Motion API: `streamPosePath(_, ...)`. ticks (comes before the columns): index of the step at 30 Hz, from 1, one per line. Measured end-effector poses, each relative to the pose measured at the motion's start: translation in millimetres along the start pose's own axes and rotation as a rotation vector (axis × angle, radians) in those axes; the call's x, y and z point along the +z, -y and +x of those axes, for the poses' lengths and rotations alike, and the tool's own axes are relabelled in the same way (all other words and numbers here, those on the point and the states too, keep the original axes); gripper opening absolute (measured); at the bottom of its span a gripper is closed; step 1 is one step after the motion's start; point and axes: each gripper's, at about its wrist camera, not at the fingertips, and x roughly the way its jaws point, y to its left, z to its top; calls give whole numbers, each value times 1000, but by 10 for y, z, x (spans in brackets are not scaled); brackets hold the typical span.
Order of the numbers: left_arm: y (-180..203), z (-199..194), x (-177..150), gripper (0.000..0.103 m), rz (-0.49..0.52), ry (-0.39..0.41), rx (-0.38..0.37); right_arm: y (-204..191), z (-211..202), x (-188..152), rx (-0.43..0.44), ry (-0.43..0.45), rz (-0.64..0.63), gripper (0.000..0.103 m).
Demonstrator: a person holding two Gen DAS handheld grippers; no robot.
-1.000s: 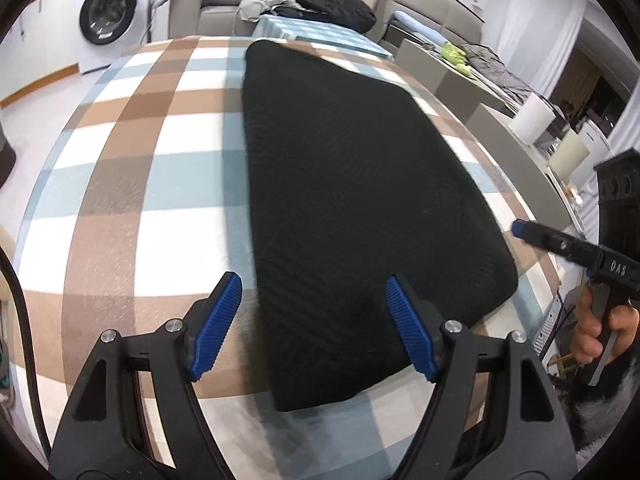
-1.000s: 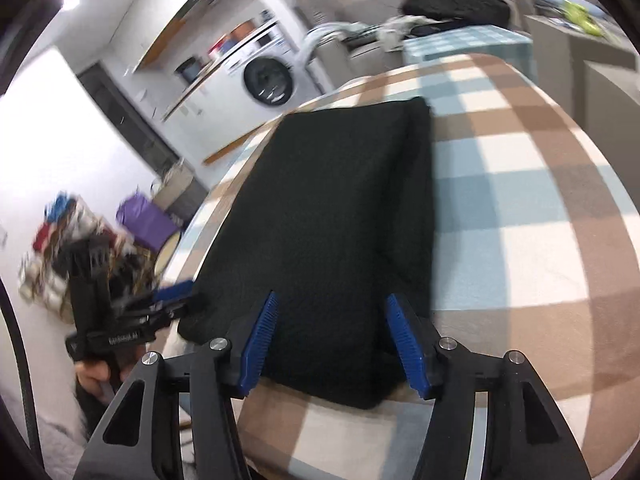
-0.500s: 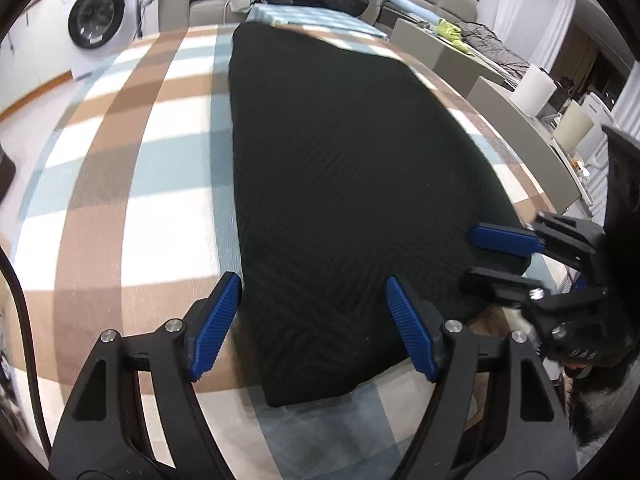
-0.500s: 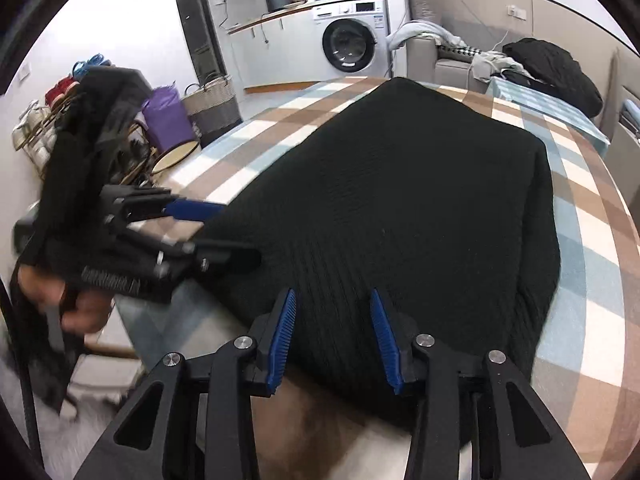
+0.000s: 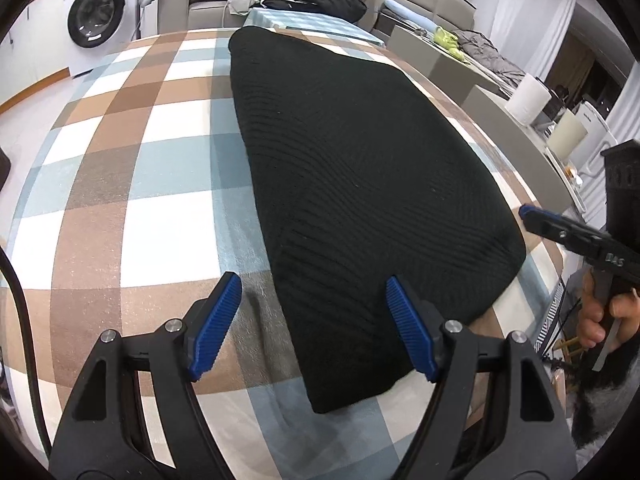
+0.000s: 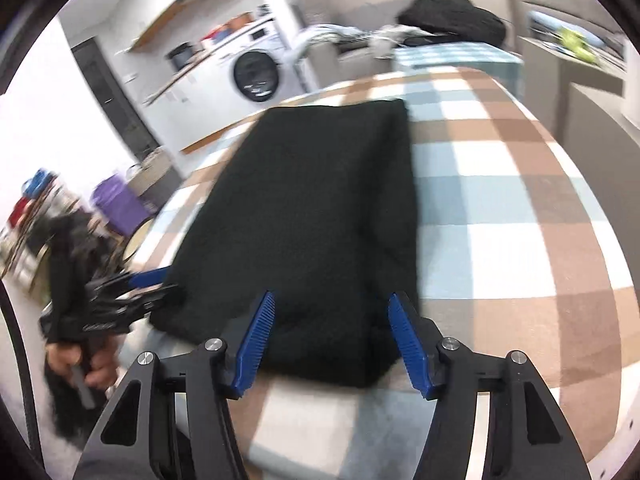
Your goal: Fold small clothes
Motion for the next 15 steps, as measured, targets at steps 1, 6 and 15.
streamPosePath(1, -4, 11, 9, 73, -2, -2, -2, 42, 50, 8, -3, -15, 13, 61)
streamPosePath(6, -24, 72, 43, 57, -29, -6, -37, 49, 235, 32, -5, -38, 37, 61)
streamPosePath(15, -86, 166, 143, 33, -51, 6, -88, 76, 423, 91, 31, -44, 69, 38)
